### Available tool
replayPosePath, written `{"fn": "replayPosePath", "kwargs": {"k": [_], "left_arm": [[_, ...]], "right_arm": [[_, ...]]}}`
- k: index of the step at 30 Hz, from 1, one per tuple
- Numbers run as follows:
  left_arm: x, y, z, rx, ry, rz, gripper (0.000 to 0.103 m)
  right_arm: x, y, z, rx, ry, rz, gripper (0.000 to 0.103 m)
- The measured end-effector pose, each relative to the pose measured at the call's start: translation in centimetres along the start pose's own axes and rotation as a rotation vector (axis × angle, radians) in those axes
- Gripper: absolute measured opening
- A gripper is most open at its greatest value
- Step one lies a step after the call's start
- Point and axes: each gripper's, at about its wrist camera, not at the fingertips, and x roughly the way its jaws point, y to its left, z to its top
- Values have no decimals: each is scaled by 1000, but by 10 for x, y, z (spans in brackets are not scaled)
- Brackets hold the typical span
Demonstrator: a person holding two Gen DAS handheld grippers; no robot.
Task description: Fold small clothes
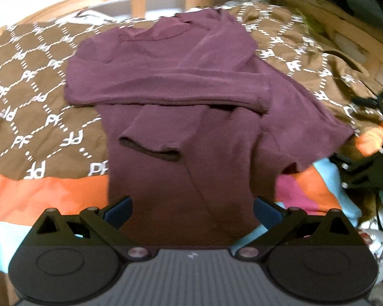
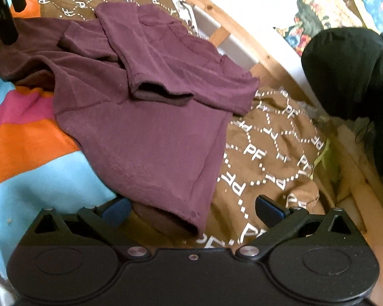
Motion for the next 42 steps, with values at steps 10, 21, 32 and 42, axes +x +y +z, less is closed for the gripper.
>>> {"fn": "replayPosePath", "kwargs": {"k": [10,21,32,42], "left_arm": [[0,-37,2,141,-26,-50,102],[9,-50,4,177,-12,-60,102],[13,-47,12,148,-12,-59,102],[16,-54,13,157,-16,-73,102]], "right_arm": [[-5,-2,2,3,-76,-10,87],[-19,-1,9,30,-155,36,39],[-9,6,5,-3,-66,60,45],[-2,6,2,-66,-37,-48,24]]}}
